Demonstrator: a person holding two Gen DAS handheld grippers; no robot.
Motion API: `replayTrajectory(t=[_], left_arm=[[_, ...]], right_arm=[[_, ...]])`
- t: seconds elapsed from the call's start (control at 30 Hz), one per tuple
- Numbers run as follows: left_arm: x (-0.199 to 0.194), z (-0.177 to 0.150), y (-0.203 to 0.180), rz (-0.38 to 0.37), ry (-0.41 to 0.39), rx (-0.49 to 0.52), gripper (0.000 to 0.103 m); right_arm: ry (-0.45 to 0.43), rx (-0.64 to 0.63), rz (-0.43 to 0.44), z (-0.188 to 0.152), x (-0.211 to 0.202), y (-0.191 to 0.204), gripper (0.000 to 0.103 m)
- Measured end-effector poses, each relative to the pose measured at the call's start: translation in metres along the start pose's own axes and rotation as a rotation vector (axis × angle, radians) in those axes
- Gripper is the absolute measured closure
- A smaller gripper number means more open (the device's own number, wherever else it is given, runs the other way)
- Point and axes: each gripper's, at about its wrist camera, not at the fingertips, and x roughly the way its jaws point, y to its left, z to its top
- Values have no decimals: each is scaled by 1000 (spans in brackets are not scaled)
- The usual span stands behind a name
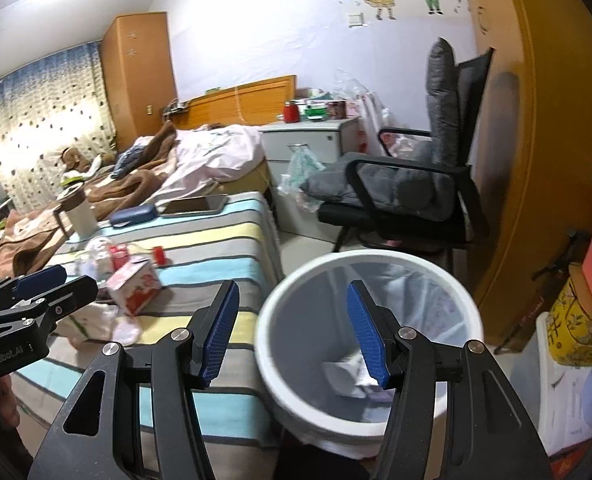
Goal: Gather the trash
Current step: 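Move both tools back over the table toward the remaining trash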
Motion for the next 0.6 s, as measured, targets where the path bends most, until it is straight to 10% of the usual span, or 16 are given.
replayTrajectory(t=[0.6], left_arm=[[-38,-41,118,169,3,-177,35]], right_arm=[[35,-137,178,-13,24,85,45]])
